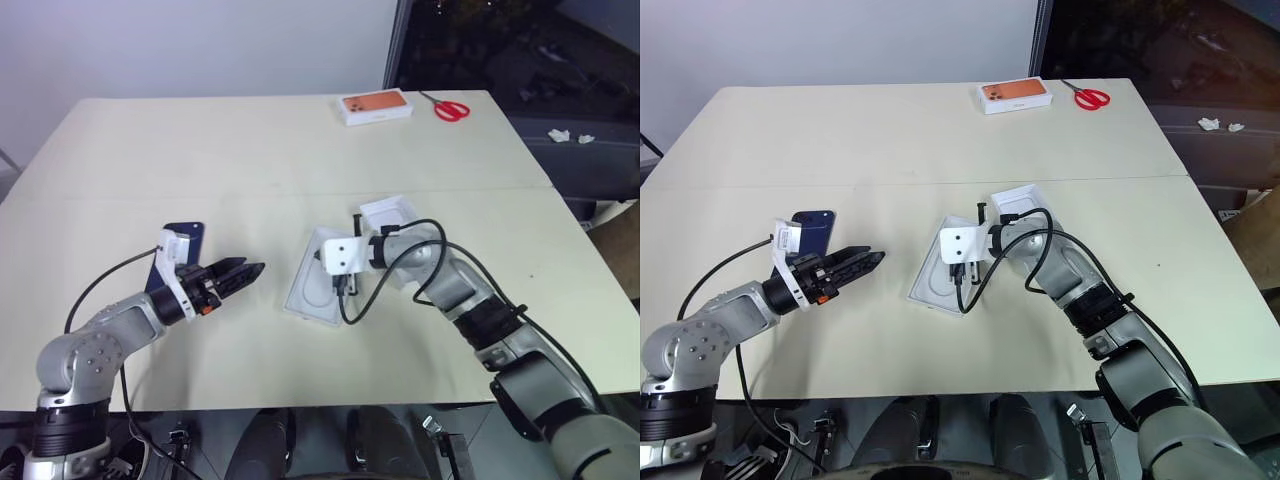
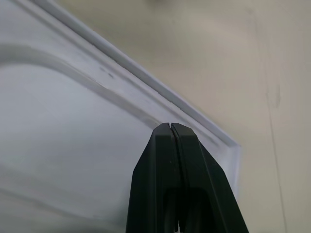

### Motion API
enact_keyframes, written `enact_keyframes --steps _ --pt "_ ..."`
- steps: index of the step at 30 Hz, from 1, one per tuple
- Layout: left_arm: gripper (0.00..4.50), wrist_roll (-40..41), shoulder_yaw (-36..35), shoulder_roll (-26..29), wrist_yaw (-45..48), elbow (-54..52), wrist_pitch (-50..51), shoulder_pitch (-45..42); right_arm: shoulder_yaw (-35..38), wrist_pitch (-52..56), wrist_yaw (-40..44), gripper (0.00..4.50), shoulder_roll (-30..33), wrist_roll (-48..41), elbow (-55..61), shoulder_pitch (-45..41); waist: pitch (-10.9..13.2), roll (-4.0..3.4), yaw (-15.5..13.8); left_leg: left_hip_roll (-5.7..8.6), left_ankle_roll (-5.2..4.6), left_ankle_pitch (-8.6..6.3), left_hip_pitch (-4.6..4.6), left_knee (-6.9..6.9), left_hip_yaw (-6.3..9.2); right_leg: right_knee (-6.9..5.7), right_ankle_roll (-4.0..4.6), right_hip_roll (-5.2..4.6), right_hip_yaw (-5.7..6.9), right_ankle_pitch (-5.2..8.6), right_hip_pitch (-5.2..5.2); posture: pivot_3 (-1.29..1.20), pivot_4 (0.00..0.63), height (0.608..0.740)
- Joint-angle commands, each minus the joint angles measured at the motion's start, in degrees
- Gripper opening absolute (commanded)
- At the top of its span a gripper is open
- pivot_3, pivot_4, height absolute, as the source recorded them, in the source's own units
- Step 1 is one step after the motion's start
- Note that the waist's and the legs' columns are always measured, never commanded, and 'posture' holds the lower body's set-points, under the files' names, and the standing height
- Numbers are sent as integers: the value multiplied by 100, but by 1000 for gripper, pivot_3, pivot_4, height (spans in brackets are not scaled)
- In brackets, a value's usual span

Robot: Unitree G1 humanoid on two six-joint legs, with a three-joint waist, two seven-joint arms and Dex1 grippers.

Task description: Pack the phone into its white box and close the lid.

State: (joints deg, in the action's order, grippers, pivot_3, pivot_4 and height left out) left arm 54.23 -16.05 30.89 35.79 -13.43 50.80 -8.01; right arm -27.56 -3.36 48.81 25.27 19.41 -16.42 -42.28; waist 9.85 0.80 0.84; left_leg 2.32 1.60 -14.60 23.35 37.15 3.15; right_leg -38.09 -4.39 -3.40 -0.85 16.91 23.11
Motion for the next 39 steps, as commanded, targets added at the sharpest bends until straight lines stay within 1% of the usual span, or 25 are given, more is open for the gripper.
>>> enact_keyframes --steps 1,5,9,11,14,18,20,22,26,32,34,39 --pt "3799 17 -85 19 -6 -58 -58 -55 4 -406 -356 33 68 351 -309 -295 0 0 4 0 0 0 0 0 0 0 0 0 0 0 0 0 150 740" --pt "3799 3 -60 8 -24 -107 -64 -33 -254 -923 -437 33 288 816 -514 -264 0 0 4 0 1 0 0 -1 0 0 0 1 0 0 1 0 150 740" --pt "3799 -38 -44 39 -3 -123 -86 -18 -212 -847 -248 33 211 669 -371 -41 0 0 13 0 1 1 0 -1 -1 -1 0 1 0 0 0 0 150 740" --pt "3799 -60 -33 46 5 -119 -95 -16 -305 -967 -288 33 282 857 -334 4 0 0 16 0 1 1 -1 -1 -1 -2 0 1 0 0 0 0 150 740" --pt "3799 -35 -54 47 10 -92 -61 -42 -174 -921 -339 33 200 753 -305 55 0 0 13 0 1 1 -1 0 -1 -1 0 2 0 0 -1 0 150 740" --pt "3799 -44 -56 66 21 -85 -43 -35 302 -502 -214 33 -245 -101 45 216 0 0 24 -1 1 1 -1 -1 0 -1 0 2 -1 0 -1 0 150 740" --pt "3799 -46 -75 86 20 -69 -33 -39 657 56 -15 33 -507 -764 375 329 0 0 23 -2 1 1 -1 -1 0 -2 0 2 0 0 0 0 150 740" --pt "3799 -21 -109 116 38 -44 -6 -46 858 393 141 33 -561 -1109 617 401 1 -1 13 -2 1 1 0 0 1 -2 0 2 -1 0 0 0 150 740" --pt "3799 -30 -237 350 167 46 6 -53 1319 1197 830 33 -176 -2045 1327 747 0 0 -42 1 -24 -14 0 1 7 3 0 -3 5 0 -6 0 150 740" --pt "3799 -23 -450 700 280 367 -10 -268 1840 2375 1279 33 202 -3093 1993 802 1 -2 18 0 -29 -17 0 -2 8 2 0 -2 4 0 -1 0 150 740" --pt "3799 -74 -469 782 331 432 -44 -290 1857 2530 1271 33 246 -3201 2101 824 1 -2 33 -5 -29 -17 0 -5 7 2 0 2 3 0 0 0 150 740" --pt "3799 -64 -562 936 396 570 41 -324 1763 2504 1130 33 280 -3173 2202 884 1 -2 -2 -4 -29 -17 1 -4 6 3 0 1 3 0 0 0 150 740"
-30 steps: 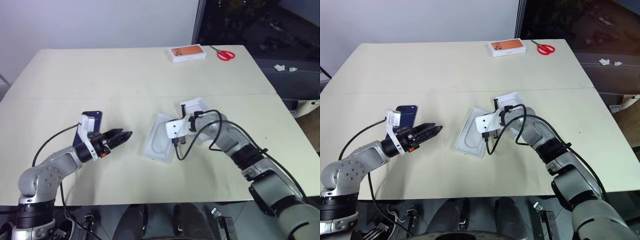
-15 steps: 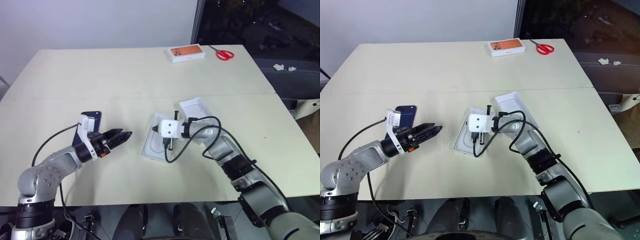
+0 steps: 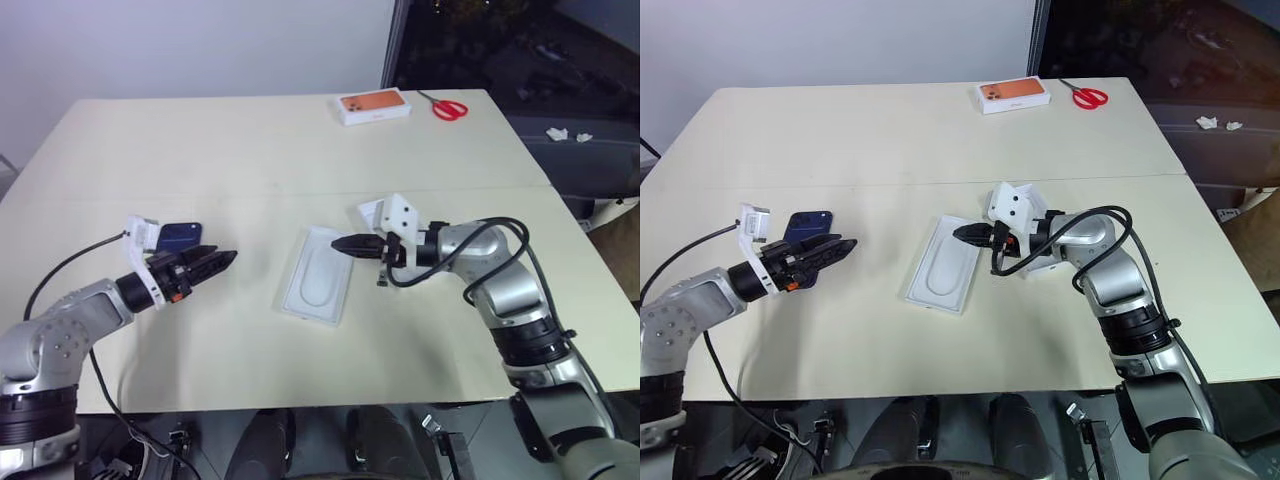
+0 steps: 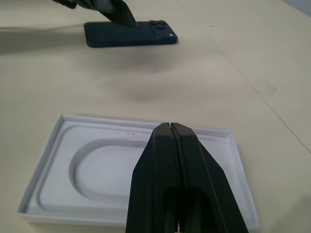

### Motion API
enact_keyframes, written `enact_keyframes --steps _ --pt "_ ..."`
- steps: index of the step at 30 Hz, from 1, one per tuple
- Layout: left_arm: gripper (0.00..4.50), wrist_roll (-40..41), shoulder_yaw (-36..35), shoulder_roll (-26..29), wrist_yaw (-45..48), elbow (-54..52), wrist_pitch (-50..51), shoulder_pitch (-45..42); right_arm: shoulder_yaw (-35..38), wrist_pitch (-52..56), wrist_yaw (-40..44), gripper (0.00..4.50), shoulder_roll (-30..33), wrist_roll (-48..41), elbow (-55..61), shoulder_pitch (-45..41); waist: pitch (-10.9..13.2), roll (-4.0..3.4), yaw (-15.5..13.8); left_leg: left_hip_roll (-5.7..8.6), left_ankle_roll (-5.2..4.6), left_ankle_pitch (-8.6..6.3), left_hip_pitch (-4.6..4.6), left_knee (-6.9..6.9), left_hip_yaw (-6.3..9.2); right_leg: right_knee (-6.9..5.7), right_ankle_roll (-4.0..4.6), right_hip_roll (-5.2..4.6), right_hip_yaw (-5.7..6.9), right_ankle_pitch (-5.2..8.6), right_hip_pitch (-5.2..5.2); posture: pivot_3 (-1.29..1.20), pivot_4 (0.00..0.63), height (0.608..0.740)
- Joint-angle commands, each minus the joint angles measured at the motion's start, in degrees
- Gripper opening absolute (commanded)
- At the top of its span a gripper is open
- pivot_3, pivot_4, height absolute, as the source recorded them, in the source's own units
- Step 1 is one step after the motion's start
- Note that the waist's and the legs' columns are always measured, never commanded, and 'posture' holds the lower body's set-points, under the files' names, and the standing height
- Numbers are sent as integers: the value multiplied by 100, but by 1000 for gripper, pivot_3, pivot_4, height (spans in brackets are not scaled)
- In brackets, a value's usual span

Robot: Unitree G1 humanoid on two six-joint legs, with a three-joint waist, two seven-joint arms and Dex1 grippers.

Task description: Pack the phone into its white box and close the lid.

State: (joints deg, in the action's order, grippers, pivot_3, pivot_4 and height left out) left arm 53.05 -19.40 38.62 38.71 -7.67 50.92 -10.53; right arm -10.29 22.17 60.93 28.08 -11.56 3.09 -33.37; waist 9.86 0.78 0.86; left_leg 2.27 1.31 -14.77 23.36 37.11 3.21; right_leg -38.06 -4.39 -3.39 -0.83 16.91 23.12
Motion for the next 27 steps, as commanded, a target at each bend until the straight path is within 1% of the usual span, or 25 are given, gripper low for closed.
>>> enact_keyframes --steps 1,4,6,7,9,13,15,18,20,23,27 --pt "3799 154 -306 219 141 62 132 -86 -9 -76 -112 33 -14 -44 261 -1 0 0 -4 0 0 0 0 0 0 0 0 0 0 0 0 0 150 740" --pt "3799 289 -649 483 277 388 274 -135 -187 -186 -268 33 -90 127 192 -33 0 0 2 0 0 0 1 0 0 0 0 -1 0 0 2 0 150 740" --pt "3799 116 -785 769 426 802 222 -131 -391 -345 -520 33 -245 396 -48 -172 0 0 20 0 0 0 1 -1 0 -1 0 0 0 0 7 0 150 740" --pt "3799 -102 -810 1014 540 1219 141 -119 -616 -523 -811 33 -514 682 -347 -368 0 1 43 0 0 0 1 -1 0 -2 0 0 0 0 7 0 150 740" --pt "3799 -360 -815 1318 719 1788 25 -142 -868 -735 -1167 33 -935 1000 -753 -631 1 -1 139 -3 8 4 -1 -6 -4 -8 0 7 -5 0 14 0 150 740" --pt "3799 -692 -759 1632 1161 2624 -225 -350 -1171 -975 -1584 33 -1871 1180 -1348 -909 1 4 156 -3 31 18 4 -19 -3 -8 1 7 -4 0 26 0 150 740" --pt "3799 -890 -709 1729 1358 3234 -341 -561 -1509 -1256 -1882 33 -2232 1588 -1842 -1088 -2 11 155 -2 33 19 7 -16 -3 -7 1 6 -3 0 26 0 150 740" --pt "3799 -1277 -527 1735 1582 4077 -687 -940 -1886 -1654 -2158 33 -2753 1938 -2524 -1272 -3 13 146 2 31 18 3 -10 0 -9 0 4 0 0 37 0 150 740" --pt "3799 -1504 -400 1653 1606 4397 -845 -1137 -1994 -1844 -2291 33 -3017 2058 -2866 -1334 -3 15 141 4 31 18 3 -10 5 -8 0 4 4 0 38 0 150 740" --pt "3799 -1730 -299 1512 1570 4753 -961 -1395 -2100 -2074 -2457 33 -3193 2283 -3208 -1374 -6 20 147 7 33 19 4 -9 5 -10 0 2 3 0 37 0 150 740" --pt "3799 -1920 -64 1290 1713 4964 -808 -1635 -2208 -2255 -2775 33 -3367 2603 -3648 -1394 -9 25 162 7 32 18 4 -8 5 -15 0 2 4 0 37 0 150 740"
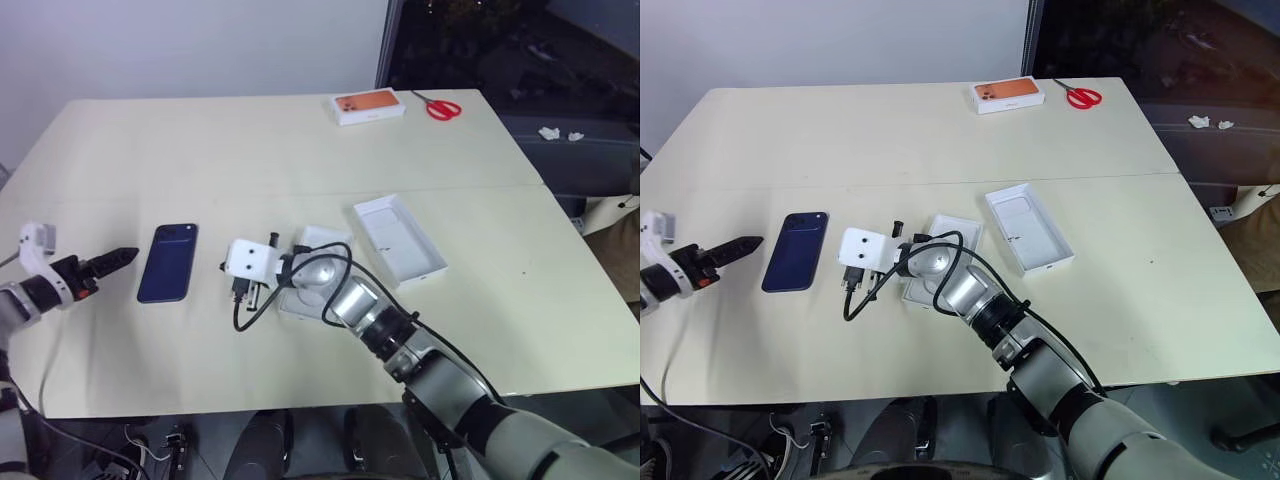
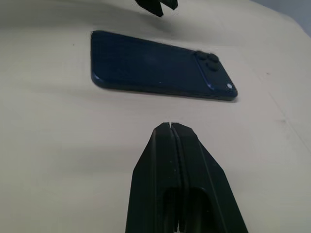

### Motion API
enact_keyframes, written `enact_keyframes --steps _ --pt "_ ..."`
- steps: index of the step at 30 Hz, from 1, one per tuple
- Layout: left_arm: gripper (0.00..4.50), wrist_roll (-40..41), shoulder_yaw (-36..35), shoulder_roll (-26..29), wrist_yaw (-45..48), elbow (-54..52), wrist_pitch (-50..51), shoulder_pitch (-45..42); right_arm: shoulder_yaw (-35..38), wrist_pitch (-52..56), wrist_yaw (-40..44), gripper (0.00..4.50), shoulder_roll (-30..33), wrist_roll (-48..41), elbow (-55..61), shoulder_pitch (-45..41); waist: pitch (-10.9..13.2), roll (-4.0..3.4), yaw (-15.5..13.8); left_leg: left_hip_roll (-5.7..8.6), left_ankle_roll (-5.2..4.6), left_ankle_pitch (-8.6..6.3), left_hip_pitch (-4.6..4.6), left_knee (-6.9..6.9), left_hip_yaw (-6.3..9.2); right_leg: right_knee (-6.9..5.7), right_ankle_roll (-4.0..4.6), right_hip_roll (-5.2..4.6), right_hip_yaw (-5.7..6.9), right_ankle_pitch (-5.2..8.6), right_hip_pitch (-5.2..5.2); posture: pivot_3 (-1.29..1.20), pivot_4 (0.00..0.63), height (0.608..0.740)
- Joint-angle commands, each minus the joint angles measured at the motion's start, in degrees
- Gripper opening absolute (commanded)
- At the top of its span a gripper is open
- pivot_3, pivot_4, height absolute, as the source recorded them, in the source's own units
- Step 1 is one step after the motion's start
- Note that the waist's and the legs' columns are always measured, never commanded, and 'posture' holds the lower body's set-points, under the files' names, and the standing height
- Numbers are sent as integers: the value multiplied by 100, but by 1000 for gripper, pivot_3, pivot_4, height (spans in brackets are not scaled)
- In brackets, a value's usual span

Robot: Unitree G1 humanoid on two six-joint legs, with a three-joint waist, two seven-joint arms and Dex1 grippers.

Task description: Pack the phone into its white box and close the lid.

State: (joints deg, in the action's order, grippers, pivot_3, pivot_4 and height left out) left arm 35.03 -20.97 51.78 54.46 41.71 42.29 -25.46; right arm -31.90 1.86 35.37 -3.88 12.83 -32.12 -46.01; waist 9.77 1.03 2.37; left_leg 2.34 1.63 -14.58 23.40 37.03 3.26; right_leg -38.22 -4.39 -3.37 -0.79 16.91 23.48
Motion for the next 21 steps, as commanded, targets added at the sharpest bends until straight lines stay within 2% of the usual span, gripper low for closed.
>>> enact_keyframes --steps 1,9,15,21 --pt "3799 -176 205 -77 184 33 178 -182 -92 -275 -364 33 -214 289 -204 -142 -1 2 16 0 0 0 0 0 0 -2 0 0 -1 0 -2 0 150 740" --pt "3799 -98 704 -229 1081 -92 1450 -137 -63 -345 -768 33 -450 598 -668 -288 0 0 11 2 1 1 0 -1 -3 -13 0 3 -5 0 -4 0 150 740" --pt "3799 -218 775 -429 1158 -113 1520 -104 -42 -540 -877 33 -505 734 -1090 -560 -3 -4 -6 6 -1 0 -9 2 0 -9 0 -1 -4 0 -5 0 150 740" --pt "3799 -256 550 -653 789 -165 1351 -323 -84 -720 -720 33 -531 791 -1385 -693 -8 -9 -77 13 -1 0 -15 3 4 -10 0 -8 -2 0 -11 0 150 740"
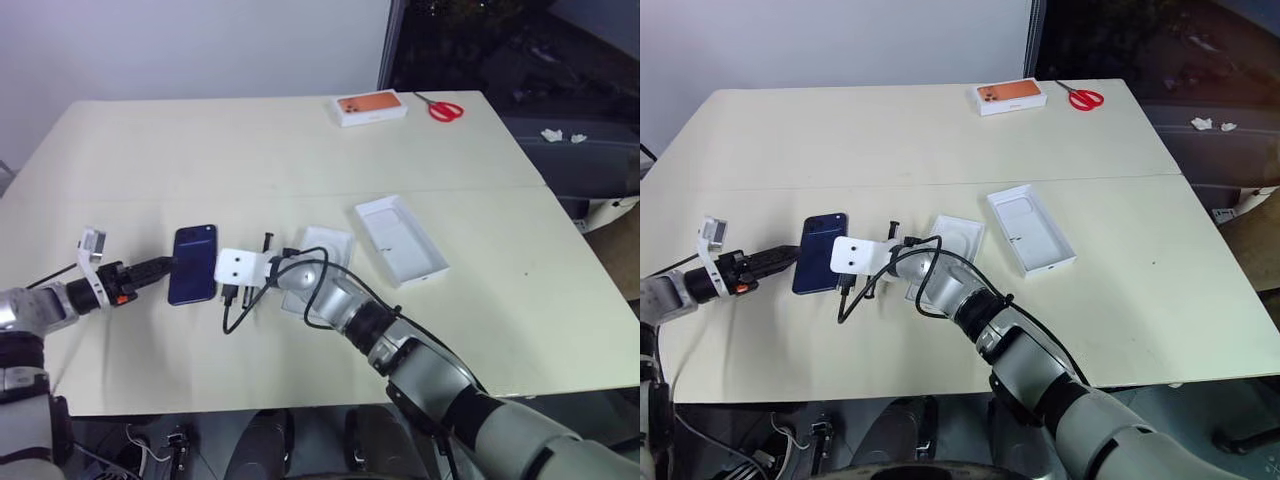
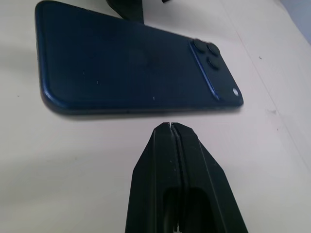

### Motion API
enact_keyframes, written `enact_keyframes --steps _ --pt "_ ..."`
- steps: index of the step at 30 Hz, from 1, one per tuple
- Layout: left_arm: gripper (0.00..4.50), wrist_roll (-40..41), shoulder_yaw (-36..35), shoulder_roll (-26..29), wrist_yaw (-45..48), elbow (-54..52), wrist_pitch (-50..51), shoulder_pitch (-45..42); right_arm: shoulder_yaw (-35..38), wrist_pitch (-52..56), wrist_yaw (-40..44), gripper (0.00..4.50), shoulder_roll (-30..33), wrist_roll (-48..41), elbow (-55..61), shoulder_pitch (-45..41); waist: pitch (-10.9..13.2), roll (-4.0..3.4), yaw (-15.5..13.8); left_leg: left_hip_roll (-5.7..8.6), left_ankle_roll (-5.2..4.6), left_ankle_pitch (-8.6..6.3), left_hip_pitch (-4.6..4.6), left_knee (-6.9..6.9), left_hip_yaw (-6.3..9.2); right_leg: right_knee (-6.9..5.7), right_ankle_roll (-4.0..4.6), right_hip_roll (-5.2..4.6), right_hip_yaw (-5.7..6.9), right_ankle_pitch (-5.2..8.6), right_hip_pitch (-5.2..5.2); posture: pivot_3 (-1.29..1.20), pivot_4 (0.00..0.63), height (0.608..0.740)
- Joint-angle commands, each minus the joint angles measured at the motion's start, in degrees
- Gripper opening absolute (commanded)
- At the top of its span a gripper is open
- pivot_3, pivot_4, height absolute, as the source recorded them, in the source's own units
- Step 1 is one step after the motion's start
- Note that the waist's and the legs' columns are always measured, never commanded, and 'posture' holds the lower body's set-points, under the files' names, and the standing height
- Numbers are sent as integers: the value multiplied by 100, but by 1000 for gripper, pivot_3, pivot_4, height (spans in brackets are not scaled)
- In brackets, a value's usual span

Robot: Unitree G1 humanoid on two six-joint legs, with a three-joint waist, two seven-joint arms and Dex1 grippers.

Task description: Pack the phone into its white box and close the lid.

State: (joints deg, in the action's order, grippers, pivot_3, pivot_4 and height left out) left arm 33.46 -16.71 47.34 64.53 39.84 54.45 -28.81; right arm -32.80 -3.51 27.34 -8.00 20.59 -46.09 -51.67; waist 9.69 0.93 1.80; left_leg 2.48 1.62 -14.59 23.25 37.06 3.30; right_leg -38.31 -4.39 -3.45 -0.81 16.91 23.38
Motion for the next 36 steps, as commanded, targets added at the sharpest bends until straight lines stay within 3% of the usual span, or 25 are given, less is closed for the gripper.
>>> enact_keyframes --steps 1,9,17,23,36 --pt "3799 -82 117 -224 -227 -36 185 17 0 -216 113 33 -106 24 3 -118 0 0 -38 0 0 0 0 2 0 -1 0 0 0 0 0 0 150 740" --pt "3799 27 130 -331 -314 -577 474 283 -92 -228 302 33 -4 305 -424 -358 -1 0 -55 0 1 1 0 3 -1 -2 0 0 -1 0 2 0 150 740" --pt "3799 129 21 -478 -486 -833 615 378 40 41 547 33 -460 199 -691 -469 -16 -15 -14 0 -7 -4 -30 -9 -2 0 1 1 -3 0 -22 0 150 740" --pt "3799 789 -619 -821 -792 -1420 1419 345 10 -39 532 33 -490 288 -705 -418 -19 -15 7 0 -14 -8 -35 -10 -2 0 1 0 -3 1 -27 0 150 740" --pt "3799 1051 -1384 -1165 -1208 -1836 2042 355 121 -57 478 33 -431 332 -742 -397 -19 -13 25 0 -12 -7 -35 -11 3 0 1 0 -1 1 -27 0 150 740"
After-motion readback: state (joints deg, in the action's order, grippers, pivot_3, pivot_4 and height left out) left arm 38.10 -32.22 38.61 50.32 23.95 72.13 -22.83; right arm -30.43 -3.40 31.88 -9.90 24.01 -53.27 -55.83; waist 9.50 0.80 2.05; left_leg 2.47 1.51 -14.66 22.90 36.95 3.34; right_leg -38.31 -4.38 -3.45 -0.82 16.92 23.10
